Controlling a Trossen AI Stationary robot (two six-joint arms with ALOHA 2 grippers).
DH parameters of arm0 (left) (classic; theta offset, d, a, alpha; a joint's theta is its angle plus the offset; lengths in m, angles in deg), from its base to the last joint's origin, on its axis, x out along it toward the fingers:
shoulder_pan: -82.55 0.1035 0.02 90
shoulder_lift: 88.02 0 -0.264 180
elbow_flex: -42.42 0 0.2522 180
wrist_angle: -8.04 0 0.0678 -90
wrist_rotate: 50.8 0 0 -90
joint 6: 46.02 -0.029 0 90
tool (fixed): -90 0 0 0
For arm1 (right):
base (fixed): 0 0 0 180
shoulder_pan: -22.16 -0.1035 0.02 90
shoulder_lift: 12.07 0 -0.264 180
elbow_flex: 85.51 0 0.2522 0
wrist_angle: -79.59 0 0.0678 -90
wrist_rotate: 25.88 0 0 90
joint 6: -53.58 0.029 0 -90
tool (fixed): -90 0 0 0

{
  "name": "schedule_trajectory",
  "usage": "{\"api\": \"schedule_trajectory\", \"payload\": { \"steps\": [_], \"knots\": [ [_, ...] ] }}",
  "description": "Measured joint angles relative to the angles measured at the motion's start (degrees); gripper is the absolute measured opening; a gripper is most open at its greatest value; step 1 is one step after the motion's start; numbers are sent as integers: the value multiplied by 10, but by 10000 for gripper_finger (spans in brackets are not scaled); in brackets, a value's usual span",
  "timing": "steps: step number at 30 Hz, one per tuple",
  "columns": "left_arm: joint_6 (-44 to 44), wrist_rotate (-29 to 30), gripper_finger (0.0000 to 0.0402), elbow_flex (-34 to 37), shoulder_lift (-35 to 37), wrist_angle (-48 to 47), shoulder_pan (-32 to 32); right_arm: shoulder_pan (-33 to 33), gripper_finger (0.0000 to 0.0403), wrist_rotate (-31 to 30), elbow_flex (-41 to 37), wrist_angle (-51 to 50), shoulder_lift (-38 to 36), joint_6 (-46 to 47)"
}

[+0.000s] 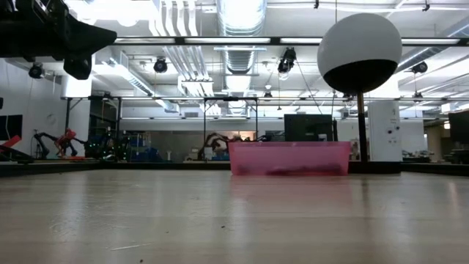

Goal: Pick and place items into bin
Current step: Put the card reader box into the black bin, then return to Home Position

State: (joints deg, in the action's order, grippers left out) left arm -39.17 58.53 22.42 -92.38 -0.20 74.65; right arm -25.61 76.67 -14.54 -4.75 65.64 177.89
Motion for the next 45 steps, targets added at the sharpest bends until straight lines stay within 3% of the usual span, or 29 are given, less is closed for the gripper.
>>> {"api": "schedule_trajectory", "payload": {
  "steps": [9,11,13,17,20,23,28,37,41,45],
  "knots": [
    [0,0,0,0,0,0,0,0,102,13,0,9,-2,-5],
    [0,0,0,0,0,0,0,0,118,-16,5,9,-3,-23],
    [0,0,0,0,0,0,0,0,127,-97,22,14,-4,-52],
    [2,0,0,0,0,0,0,0,127,-353,55,46,-4,-148],
    [2,0,0,0,1,0,0,0,119,-534,73,112,-4,-279],
    [3,0,0,0,1,5,0,12,105,-619,82,181,-7,-393],
    [3,8,0,0,1,26,0,54,73,-567,68,322,-17,-549],
    [3,20,0,0,2,37,0,182,12,-230,-13,675,-18,-836],
    [3,20,0,0,3,37,0,237,9,-183,-77,864,-30,-945],
    [3,20,0,0,5,37,0,284,8,-186,-155,1002,-53,-1034]
  ]
}}
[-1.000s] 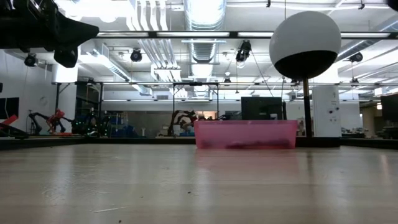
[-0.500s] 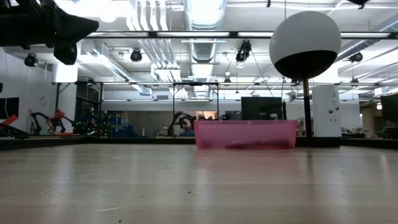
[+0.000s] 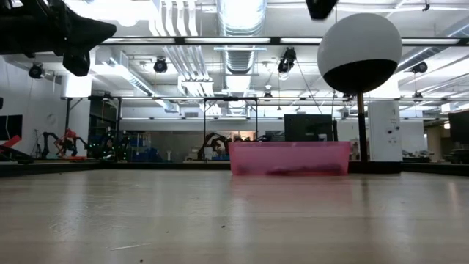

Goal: Pick and place items into bin
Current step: Return to Home Position

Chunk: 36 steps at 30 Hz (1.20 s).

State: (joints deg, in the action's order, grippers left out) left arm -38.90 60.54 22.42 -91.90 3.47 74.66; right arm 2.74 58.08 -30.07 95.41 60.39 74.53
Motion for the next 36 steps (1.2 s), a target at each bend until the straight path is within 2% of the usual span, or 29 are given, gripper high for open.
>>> {"api": "schedule_trajectory", "payload": {
  "steps": [7,13,17,22,27,32,36],
  "knots": [
    [0,4,0,0,1,-2,0,72,8,-2,-146,4,-104,-24],
    [-45,6,0,0,1,-3,0,74,8,-60,-263,-7,-275,-22],
    [-64,6,0,0,4,-3,0,69,8,-73,-318,-35,-392,-34],
    [-61,6,0,0,6,-2,0,77,8,-72,-355,-55,-500,-53],
    [-61,6,0,0,6,-3,0,112,8,-67,-373,-76,-576,-55],
    [-61,6,0,0,6,-8,0,152,8,-13,-365,-213,-635,-63],
    [-60,6,0,0,7,-12,0,158,8,-10,-357,-299,-677,-65]
  ]
}}
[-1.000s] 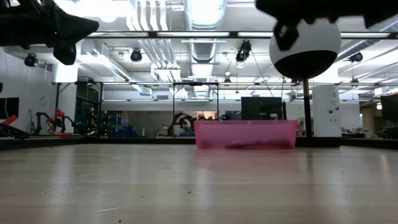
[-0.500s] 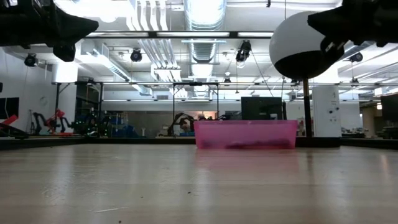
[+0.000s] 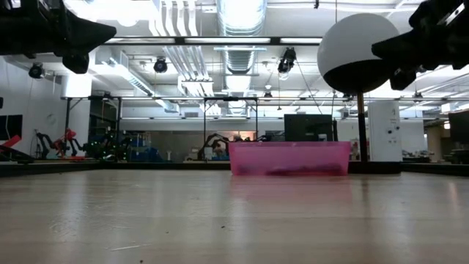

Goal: Pick and place items into bin
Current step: Return to Home Position

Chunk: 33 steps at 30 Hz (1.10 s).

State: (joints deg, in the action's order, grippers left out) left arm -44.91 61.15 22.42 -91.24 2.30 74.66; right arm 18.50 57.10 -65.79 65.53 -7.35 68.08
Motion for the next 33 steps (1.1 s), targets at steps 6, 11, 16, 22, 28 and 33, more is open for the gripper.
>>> {"api": "schedule_trajectory", "payload": {
  "steps": [6,11,16,22,28,33],
  "knots": [
    [1,0,0,0,0,-7,0,0,8,1,-8,-54,-47,3],
    [3,-1,0,1,-1,-16,0,0,9,3,-36,-32,-43,44],
    [36,-4,0,8,-4,-30,0,-1,9,-2,-39,-4,-40,11],
    [80,-9,0,49,-3,-25,0,-1,9,-5,-39,-5,-39,11],
    [116,-20,0,57,-7,-37,-1,-1,9,-5,-39,-8,-39,16],
    [89,-40,0,58,-7,-21,-1,-1,9,-5,-39,-8,-39,19]
  ]
}}
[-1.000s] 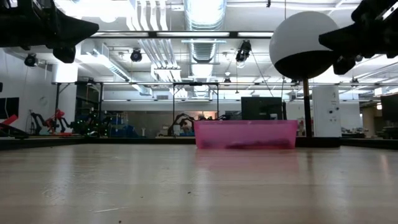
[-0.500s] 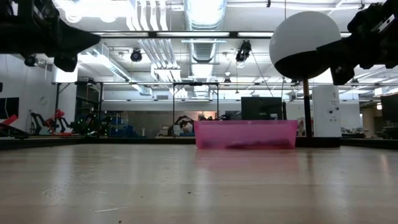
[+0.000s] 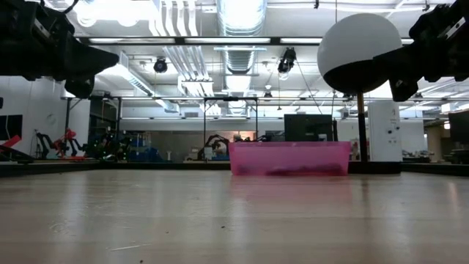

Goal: Pick and place items into bin
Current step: Return to Home Position

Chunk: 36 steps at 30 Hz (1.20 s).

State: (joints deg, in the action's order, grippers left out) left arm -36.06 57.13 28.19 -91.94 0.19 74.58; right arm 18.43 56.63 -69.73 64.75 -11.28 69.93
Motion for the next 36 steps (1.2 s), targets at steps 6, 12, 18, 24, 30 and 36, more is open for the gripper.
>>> {"api": "schedule_trajectory", "payload": {
  "steps": [6,12,18,24,30,36],
  "knots": [
    [-28,-31,0,0,1,-1,0,0,9,0,0,0,0,-13],
    [-97,-29,0,0,-1,-2,0,0,9,0,0,-1,1,-41],
    [-89,-28,0,0,0,0,0,1,9,-38,0,-3,1,-67],
    [-88,-27,0,0,-1,-4,0,0,8,-43,0,-3,1,-88],
    [-87,-27,0,0,-1,-4,0,0,8,19,0,0,0,-69],
    [-87,-27,0,0,-1,-4,0,0,9,29,-1,-1,1,-64]
  ]
}}
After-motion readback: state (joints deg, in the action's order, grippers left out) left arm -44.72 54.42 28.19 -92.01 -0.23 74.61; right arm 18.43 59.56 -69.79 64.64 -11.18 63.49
